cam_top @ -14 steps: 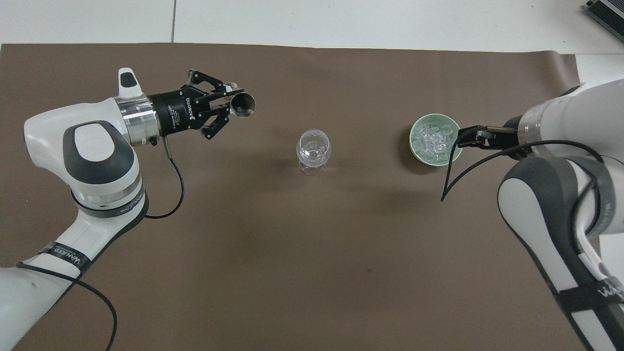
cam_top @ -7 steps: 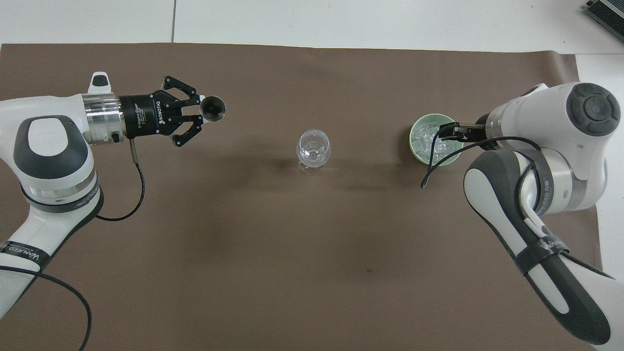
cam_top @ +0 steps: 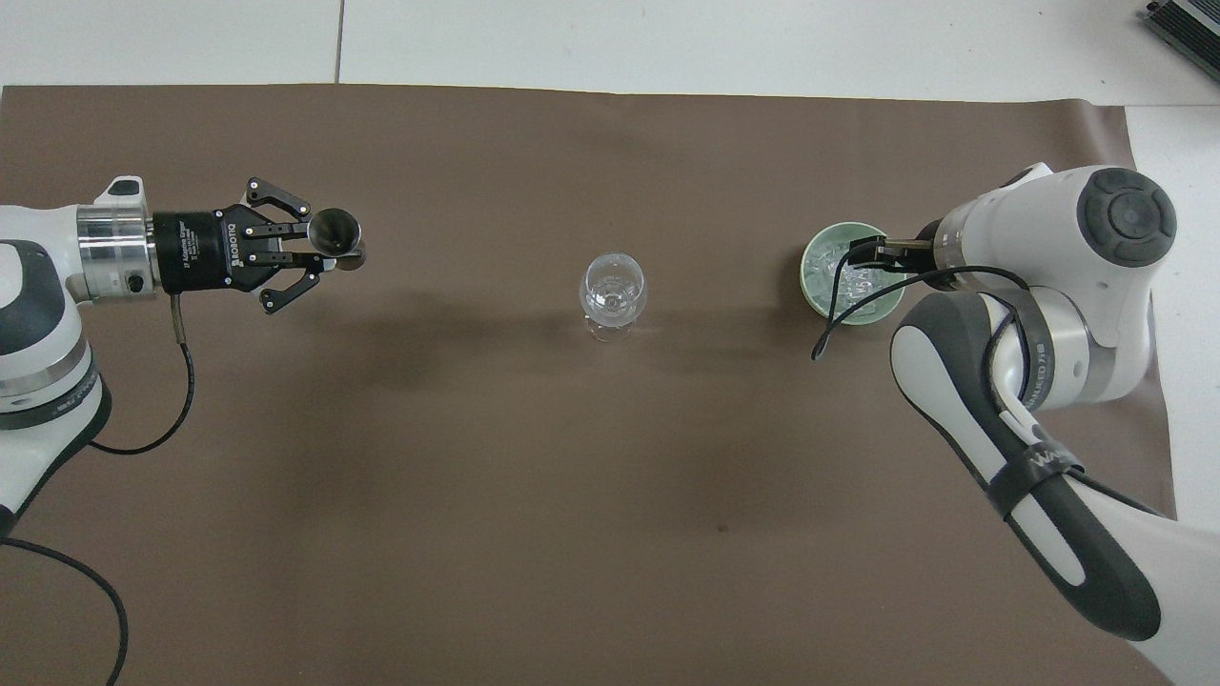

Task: Pour wine and add ice with both arms
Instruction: 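Lower the left gripper with the cup while the right gripper reaches the ice bowl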

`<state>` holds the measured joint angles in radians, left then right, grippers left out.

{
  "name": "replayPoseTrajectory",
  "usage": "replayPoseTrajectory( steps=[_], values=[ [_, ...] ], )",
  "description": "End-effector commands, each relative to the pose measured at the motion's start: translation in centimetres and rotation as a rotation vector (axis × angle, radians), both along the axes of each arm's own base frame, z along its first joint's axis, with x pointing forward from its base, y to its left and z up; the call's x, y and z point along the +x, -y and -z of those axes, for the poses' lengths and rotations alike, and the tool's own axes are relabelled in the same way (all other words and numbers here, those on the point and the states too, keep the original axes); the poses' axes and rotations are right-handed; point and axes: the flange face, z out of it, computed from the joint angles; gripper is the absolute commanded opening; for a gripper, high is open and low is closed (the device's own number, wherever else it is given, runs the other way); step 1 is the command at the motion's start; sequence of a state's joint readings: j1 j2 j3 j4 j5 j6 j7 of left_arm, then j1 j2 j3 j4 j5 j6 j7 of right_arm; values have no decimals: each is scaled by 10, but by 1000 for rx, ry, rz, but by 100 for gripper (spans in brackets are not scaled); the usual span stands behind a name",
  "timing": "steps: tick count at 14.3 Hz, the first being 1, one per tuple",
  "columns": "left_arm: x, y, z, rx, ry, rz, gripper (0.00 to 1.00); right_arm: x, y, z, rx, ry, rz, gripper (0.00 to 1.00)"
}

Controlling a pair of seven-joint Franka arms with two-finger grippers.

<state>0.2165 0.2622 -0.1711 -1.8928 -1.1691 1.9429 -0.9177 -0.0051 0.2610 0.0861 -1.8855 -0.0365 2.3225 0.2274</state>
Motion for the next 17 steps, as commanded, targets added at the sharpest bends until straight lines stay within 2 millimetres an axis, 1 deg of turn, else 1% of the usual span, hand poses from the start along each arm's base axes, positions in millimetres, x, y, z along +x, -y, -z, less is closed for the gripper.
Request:
replayPoseTrajectory(
  steps=[1,2,3,4,5,6,8,9,10,11,13,15,16,17],
  values=[
    [-22,-19,9,2,-86,-32,0,13,-5,17,-8,15,-26,100],
    [-26,-30,15,1,-109,-52,0,16,-14,24,-6,21,-38,97],
    [-29,-41,18,-8,-122,-58,0,18,-17,28,-3,32,-42,94],
    [-32,-51,25,-30,-144,-51,0,19,-17,28,-2,36,-41,91],
    [-36,-65,38,-50,-176,-58,0,20,-18,26,-2,41,-43,87],
    [-38,-80,45,-59,-194,-77,0,20,-18,26,-2,41,-43,86],
    [-40,-89,59,-77,-222,-86,0,20,-18,27,-3,38,-46,82],
    [-41,-98,68,-97,-236,-107,0,19,-19,29,-3,35,-49,77],
    [-42,-107,75,-127,-249,-126,0,20,-19,30,-3,34,-50,71],
    [-42,-116,80,-136,-255,-145,0,20,-19,34,-3,29,-50,70],
    [-41,-121,90,-173,-267,-173,0,21,-19,42,-2,20,-47,70],
    [-44,-142,103,-244,-276,-224,0,21,-18,43,-3,18,-48,70],
    [-45,-148,106,-245,-270,-232,0,21,-18,43,-3,18,-49,70],
    [-46,-149,110,-248,-269,-232,0,21,-18,44,-2,18,-48,70]
  ],
)
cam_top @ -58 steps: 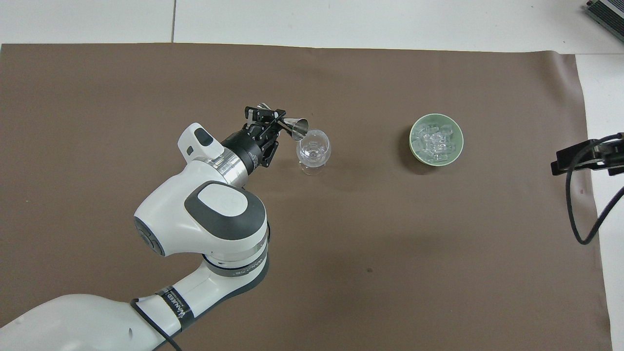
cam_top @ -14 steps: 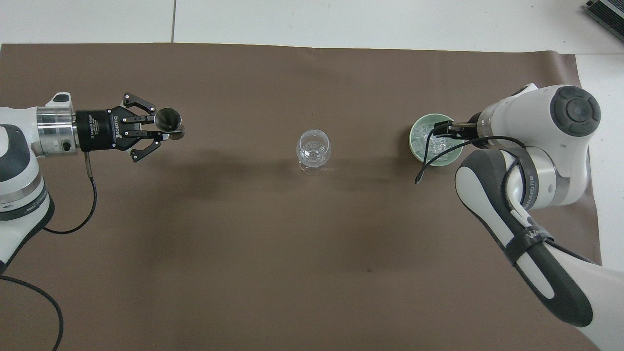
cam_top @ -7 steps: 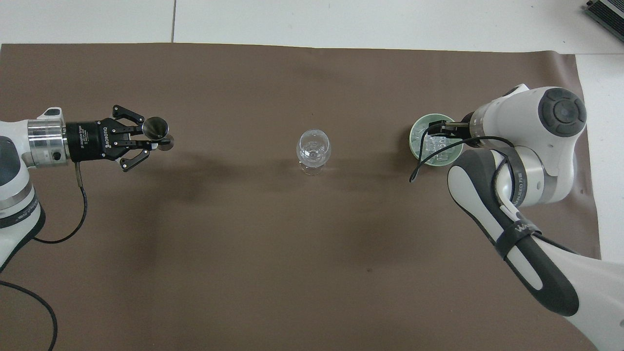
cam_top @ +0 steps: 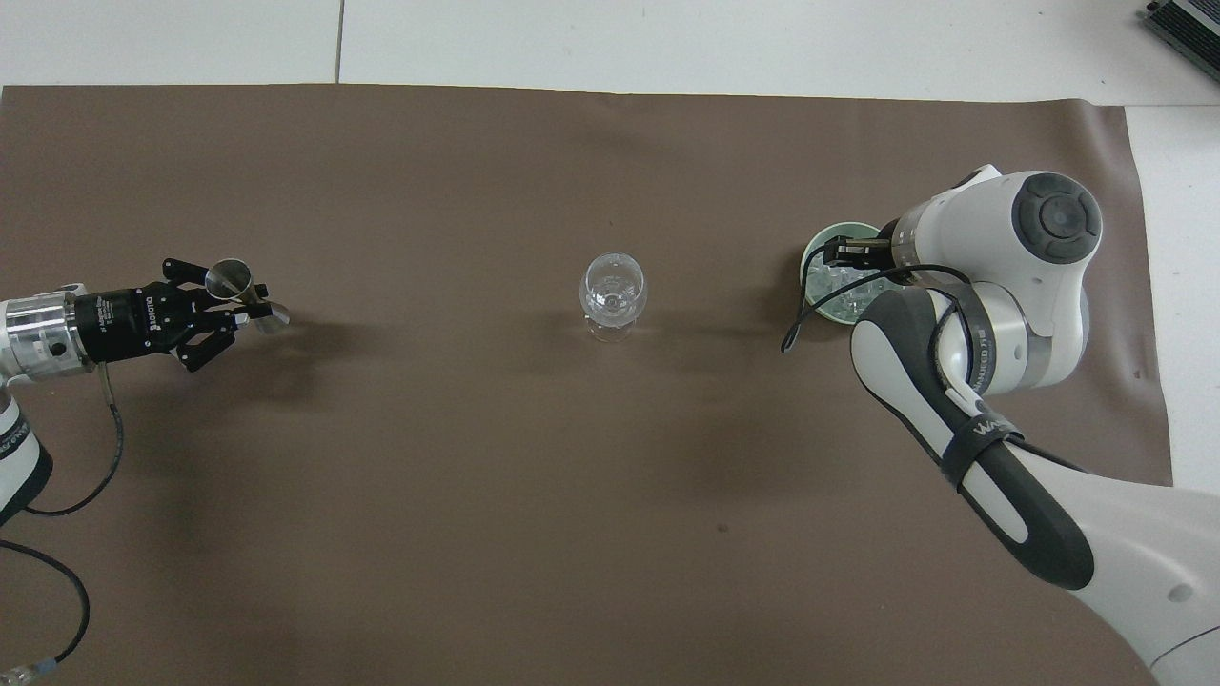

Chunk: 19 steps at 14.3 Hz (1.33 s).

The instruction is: Pour wine and add ice with both arms

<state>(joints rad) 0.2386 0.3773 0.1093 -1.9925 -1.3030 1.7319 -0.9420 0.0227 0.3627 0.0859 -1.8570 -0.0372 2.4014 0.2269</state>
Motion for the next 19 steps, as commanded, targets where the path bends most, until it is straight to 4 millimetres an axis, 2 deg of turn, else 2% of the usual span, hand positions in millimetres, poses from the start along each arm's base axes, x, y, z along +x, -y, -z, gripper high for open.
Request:
replayPoseTrajectory(
  steps=[1,3,11,19],
  values=[
    [-1,-14,7,-57,6,-29,0,5,1,0,-12,13,-19,70],
    [-2,-16,14,-78,0,-44,0,5,1,1,-13,12,-21,65],
    [-4,-18,23,-32,108,-36,0,5,0,2,-29,12,-38,50],
    [-4,-19,37,-22,105,-108,0,5,0,2,-31,12,-41,41]
  ],
)
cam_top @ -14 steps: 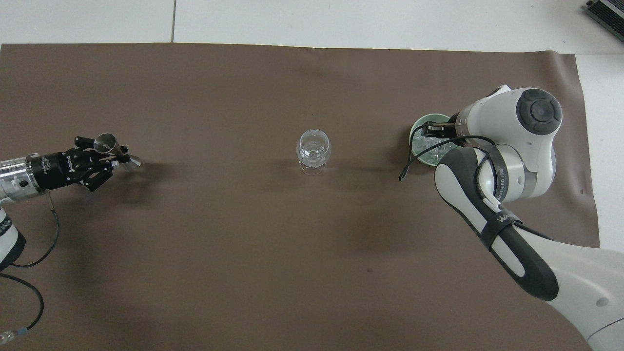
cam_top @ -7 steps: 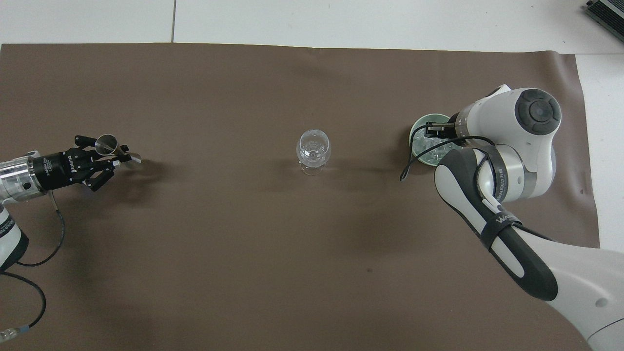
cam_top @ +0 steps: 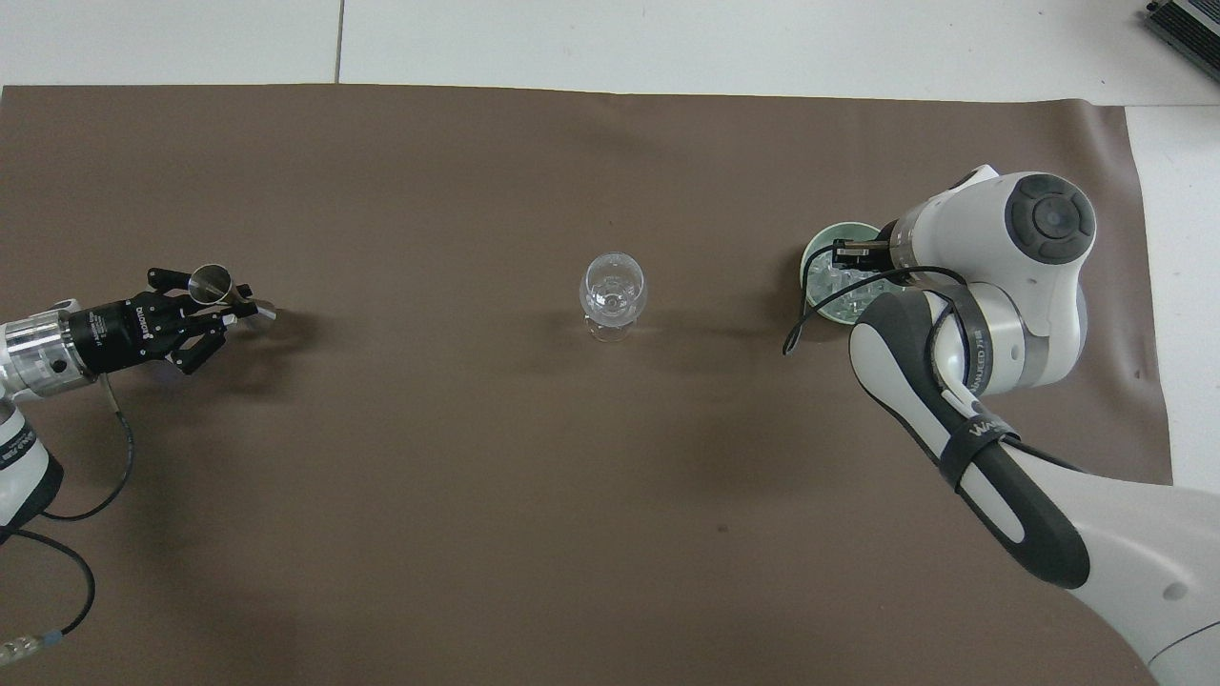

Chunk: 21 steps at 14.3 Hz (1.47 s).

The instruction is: Pour wine and add ice with both arms

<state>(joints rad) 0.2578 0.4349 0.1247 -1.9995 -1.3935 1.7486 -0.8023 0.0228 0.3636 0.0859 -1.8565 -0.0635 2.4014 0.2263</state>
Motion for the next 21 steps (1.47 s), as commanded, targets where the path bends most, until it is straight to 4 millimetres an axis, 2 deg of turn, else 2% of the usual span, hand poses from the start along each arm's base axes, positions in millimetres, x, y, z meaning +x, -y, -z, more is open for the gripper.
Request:
replayPoseTrajectory(
  steps=[1,10,18,19,20,21],
  values=[
    [-1,0,6,-10,18,-46,0,5,0,1,-10,11,-24,41],
    [-8,8,20,20,12,-70,0,5,0,1,-10,11,-24,36],
    [-10,9,23,20,8,-91,0,5,0,1,-10,10,-24,28],
    [-9,10,22,21,11,-89,13,5,0,1,-10,10,-24,28],
    [-9,10,22,21,11,-89,50,5,0,1,-10,10,-24,27],
    [-10,9,23,21,9,-89,52,5,-1,1,-10,10,-26,26]
  ],
)
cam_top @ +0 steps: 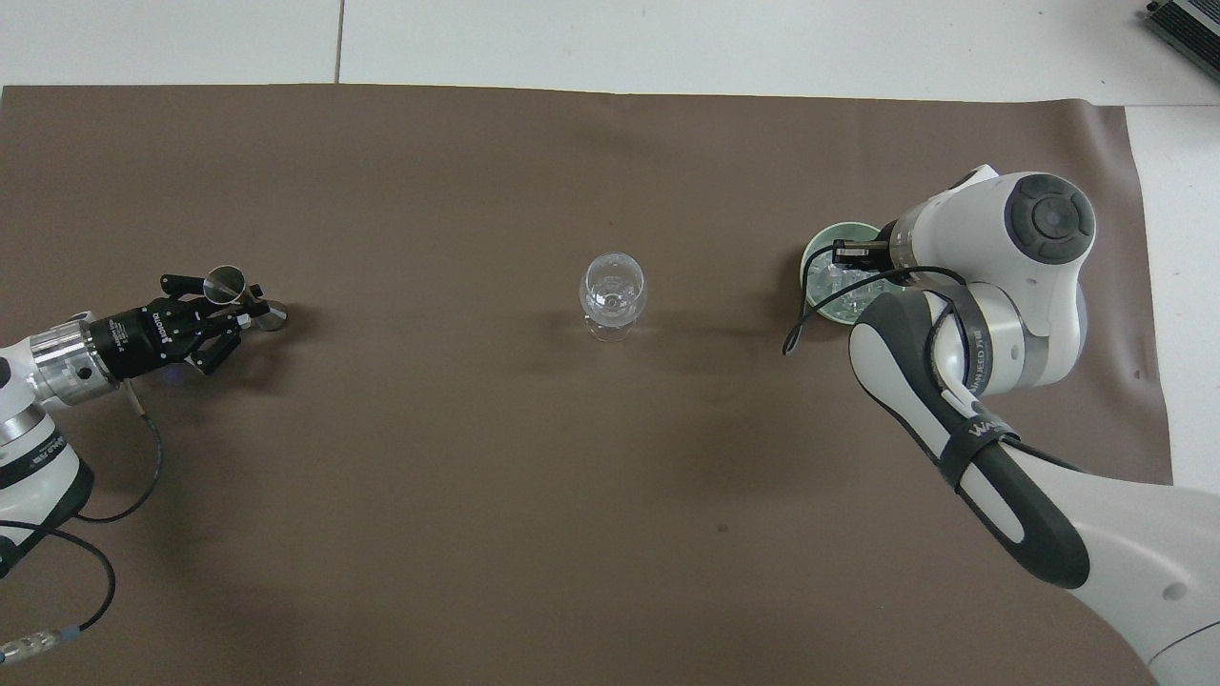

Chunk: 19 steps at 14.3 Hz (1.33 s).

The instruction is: Pour wine and add ice with both arms

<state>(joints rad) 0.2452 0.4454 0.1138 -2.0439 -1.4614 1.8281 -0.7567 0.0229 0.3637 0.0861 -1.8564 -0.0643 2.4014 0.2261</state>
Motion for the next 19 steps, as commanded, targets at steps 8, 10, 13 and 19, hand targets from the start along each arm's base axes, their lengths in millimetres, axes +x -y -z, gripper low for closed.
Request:
replayPoseTrajectory(
  steps=[8,10,13,19],
  values=[
    [3,-6,-8,91,21,96,100,14,-11,-22,-11,18,-32,18],
    [9,-13,-16,107,34,161,100,18,-11,-37,-15,5,-31,18],
    [17,-26,-29,213,42,274,100,26,-8,-69,0,13,-15,14],
    [29,-66,-80,451,153,516,100,41,-16,-132,112,73,78,9]
  ],
)
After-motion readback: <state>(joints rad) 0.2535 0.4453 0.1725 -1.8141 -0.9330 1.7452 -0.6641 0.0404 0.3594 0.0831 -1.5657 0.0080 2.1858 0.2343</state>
